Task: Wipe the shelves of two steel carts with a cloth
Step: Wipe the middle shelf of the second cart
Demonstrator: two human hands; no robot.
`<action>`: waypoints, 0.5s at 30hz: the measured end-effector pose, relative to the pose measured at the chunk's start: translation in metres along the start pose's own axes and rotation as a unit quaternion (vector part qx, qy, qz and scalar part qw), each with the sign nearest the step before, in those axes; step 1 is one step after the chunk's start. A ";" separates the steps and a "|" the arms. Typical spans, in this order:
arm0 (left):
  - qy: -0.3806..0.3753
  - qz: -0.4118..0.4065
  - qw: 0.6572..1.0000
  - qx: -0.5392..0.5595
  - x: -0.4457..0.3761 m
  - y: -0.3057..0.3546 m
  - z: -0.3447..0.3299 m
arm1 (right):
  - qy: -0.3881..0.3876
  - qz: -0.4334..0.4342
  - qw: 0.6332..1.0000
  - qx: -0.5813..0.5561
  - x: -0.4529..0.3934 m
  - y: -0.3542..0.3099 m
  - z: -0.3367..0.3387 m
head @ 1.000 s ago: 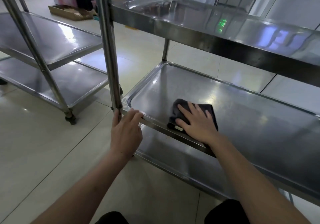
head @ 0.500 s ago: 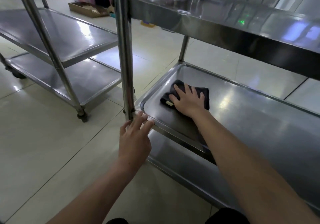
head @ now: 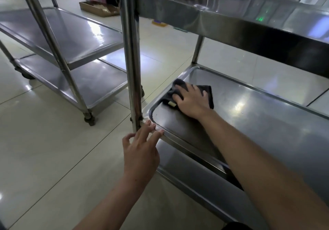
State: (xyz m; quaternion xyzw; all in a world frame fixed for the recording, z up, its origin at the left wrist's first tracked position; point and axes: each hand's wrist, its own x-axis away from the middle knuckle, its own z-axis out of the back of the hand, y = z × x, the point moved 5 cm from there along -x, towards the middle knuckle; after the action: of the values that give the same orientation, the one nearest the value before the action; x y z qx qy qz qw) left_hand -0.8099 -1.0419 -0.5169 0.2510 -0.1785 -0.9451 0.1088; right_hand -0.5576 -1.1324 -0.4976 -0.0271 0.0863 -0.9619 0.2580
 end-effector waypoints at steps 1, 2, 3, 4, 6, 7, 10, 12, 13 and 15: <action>-0.006 -0.003 1.000 -0.003 0.000 -0.001 -0.001 | -0.001 -0.019 1.000 -0.004 -0.014 0.009 0.001; -0.014 -0.006 1.000 -0.006 0.001 -0.002 -0.002 | -0.004 -0.036 0.999 -0.005 -0.027 0.017 0.003; -0.021 -0.008 1.000 -0.009 0.001 -0.003 -0.003 | -0.008 -0.052 0.999 -0.007 -0.038 0.023 0.005; -0.029 -0.010 0.999 -0.010 0.001 -0.003 -0.004 | -0.013 -0.065 0.998 -0.008 -0.047 0.029 0.007; -0.038 -0.011 0.999 -0.010 0.001 -0.003 -0.005 | -0.020 -0.076 0.997 -0.008 -0.057 0.034 0.009; -0.039 -0.012 0.999 -0.010 0.002 -0.004 -0.005 | -0.023 -0.076 0.997 -0.007 -0.058 0.033 0.009; -0.039 -0.016 0.999 -0.016 0.004 -0.004 -0.004 | -0.026 -0.064 0.998 -0.005 -0.041 0.021 0.008; -0.031 -0.012 0.999 -0.012 0.003 -0.005 -0.004 | -0.016 -0.028 0.999 0.000 -0.012 0.003 0.005; -0.028 -0.009 1.000 -0.009 0.003 -0.005 -0.005 | -0.012 0.000 1.000 0.001 0.006 -0.009 0.003; -0.022 -0.005 1.000 -0.008 0.003 -0.005 -0.005 | -0.019 0.054 0.998 0.006 0.039 -0.030 -0.001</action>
State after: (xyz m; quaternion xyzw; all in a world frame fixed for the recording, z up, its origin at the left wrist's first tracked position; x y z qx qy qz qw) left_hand -0.8103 -1.0401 -0.5243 0.2298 -0.1726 -0.9523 0.1024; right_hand -0.6065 -1.1261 -0.4932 -0.0391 0.0770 -0.9463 0.3117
